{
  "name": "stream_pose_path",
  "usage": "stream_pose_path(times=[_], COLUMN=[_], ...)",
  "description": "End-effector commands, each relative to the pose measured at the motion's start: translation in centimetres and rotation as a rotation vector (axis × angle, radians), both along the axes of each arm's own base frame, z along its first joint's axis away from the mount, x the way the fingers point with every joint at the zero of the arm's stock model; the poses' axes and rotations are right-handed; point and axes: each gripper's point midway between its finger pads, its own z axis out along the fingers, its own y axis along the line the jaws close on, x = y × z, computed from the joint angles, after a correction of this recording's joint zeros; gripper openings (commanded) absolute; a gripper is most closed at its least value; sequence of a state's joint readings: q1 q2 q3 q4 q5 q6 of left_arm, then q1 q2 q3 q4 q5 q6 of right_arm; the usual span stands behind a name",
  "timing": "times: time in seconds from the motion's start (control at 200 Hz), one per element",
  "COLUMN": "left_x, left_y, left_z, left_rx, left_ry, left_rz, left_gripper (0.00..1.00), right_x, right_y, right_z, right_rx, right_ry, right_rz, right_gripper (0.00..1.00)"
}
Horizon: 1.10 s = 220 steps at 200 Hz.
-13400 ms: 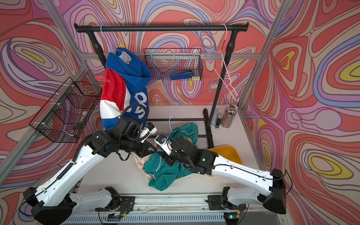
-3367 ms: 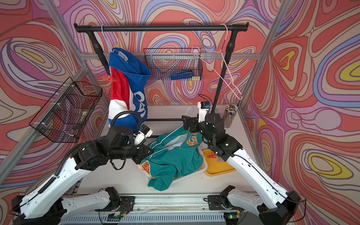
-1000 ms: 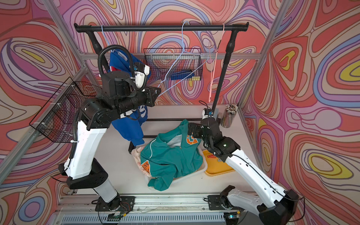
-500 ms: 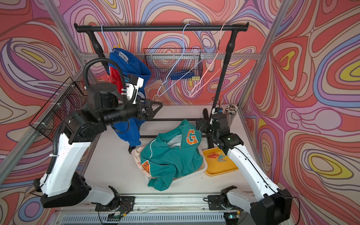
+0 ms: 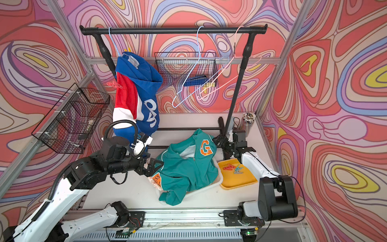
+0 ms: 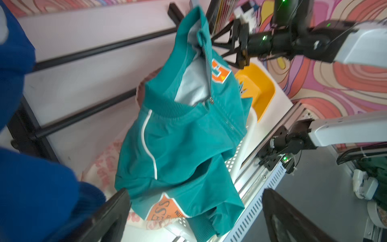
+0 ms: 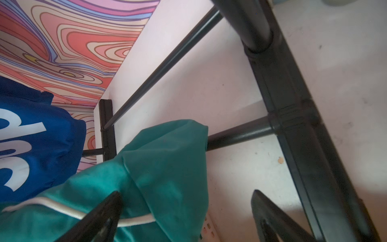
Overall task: Remove the clothespins securing jackets to the hanger
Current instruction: Adjust the jacket in the basket.
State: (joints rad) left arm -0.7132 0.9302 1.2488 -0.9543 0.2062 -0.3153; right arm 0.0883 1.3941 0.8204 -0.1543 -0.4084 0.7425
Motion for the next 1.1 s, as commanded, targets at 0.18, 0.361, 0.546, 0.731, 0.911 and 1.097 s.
stream_pose_path(times=[0.18,0.361,0.546,0.731,0.911,1.097], left_x=[-0.9,-0.8,-0.3,1.6,3.8,5.9], left_y=[-1.0,-1.4,-1.5,-0.8,-0.6,-0.6], left_z=[-7.0,-11.3,-14.5,-16.8,-18.9,-20.8], left_rx=[0.012,0.062,0.085,0.166,0.252,0.299], left_ry=[0.175,0.272,0.314,0.305,0.308,0.281], left_rz=[-0.015,0.002,0.040,0.127,0.204,0.265], left_gripper=[1.00,1.00,1.00,1.00,0.99,0.98], right_x=[0.6,-0.3,-4.4,-10.9,-15.1,-15.6], right_y=[5.5,8.0,12.6,17.1,17.3,13.8], right_z=[4.7,7.9,10.7,10.1,1.6,-8.3], right_rx=[0.167,0.261,0.213,0.094,-0.013,-0.232], right_ry=[-0.169,-0.243,-0.289,-0.265,-0.090,0.078], right_rz=[0.130,0.246,0.406,0.526,0.520,0.406], right_gripper=[0.73,0.14,0.00,0.00,0.00,0.00])
